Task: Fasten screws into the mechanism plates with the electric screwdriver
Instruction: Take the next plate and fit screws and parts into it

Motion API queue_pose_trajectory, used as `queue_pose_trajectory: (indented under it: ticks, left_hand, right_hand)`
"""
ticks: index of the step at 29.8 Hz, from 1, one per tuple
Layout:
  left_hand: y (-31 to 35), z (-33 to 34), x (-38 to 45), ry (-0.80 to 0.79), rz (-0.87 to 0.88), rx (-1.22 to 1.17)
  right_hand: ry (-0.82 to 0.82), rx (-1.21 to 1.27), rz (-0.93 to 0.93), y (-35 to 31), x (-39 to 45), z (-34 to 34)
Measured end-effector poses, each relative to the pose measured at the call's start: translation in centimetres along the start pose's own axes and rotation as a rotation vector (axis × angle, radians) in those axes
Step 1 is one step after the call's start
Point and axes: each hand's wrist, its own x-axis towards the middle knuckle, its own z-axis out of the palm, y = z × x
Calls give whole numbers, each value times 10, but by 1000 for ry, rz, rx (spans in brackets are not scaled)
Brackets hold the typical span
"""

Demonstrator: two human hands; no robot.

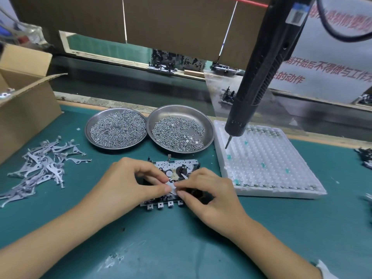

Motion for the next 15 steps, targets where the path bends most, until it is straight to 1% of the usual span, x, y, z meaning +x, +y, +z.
queue_pose_trajectory:
  ticks: [7,10,12,15]
  left_hand:
    - [1,2,0,13,33,10]
    - [2,4,-1,8,38,18]
    - [2,5,-2,12,33,31]
    - [2,5,-3,18,25,42]
  right_hand:
    - [-19,-45,-26,1,0,-2]
    - [15,-73,-49,3,-2,-2]
    - [48,-108,-26,3,-2,-1]
    - [53,-184,-55,1,-4,3]
